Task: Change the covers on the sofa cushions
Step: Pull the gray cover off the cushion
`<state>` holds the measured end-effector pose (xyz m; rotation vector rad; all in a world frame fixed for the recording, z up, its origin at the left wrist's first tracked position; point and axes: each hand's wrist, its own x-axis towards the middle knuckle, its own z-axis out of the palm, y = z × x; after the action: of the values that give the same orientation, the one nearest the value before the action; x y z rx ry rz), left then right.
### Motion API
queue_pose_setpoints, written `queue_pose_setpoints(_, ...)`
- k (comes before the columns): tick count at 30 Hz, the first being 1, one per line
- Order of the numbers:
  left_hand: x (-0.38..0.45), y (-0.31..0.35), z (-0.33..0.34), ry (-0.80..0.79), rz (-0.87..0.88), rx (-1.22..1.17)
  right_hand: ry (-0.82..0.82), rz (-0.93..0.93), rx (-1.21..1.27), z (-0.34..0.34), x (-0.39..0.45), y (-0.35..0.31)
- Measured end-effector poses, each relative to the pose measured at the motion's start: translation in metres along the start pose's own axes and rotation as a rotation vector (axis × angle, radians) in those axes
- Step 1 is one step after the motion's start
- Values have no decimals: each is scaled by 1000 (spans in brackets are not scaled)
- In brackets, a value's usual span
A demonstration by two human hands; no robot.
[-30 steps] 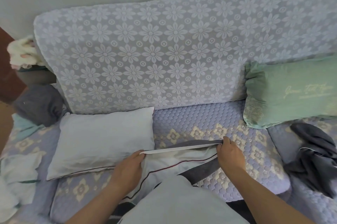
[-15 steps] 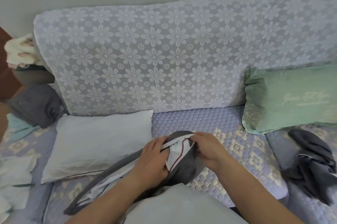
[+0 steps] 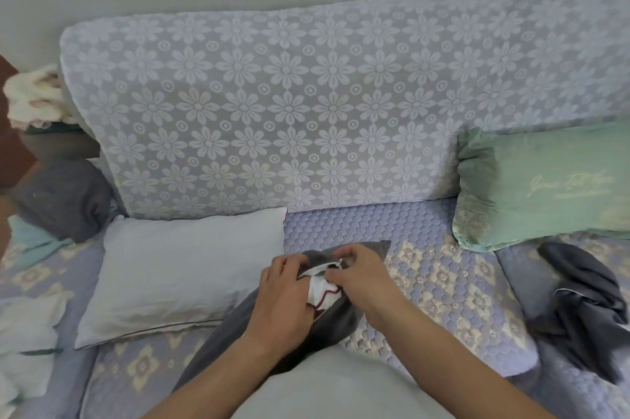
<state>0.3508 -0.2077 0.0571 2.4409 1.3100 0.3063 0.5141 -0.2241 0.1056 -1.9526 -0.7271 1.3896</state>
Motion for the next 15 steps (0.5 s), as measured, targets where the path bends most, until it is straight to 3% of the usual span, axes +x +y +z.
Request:
queue_pose_setpoints(3, -12, -9, -1, 75, -28, -107, -18, -141, -364, 6, 2, 5)
queue_pose_setpoints(6, -25, -16, -5, 159, -78, -209, 74, -285, -726, 7, 11, 18)
queue_pose_setpoints(11, -41, -16, -30, 142, 184, -264, 261, -298, -825, -11, 44, 42)
queue_pose_setpoints(15, -56, -17, -51, 151, 125, -404, 333, -242, -975, -37, 65, 58)
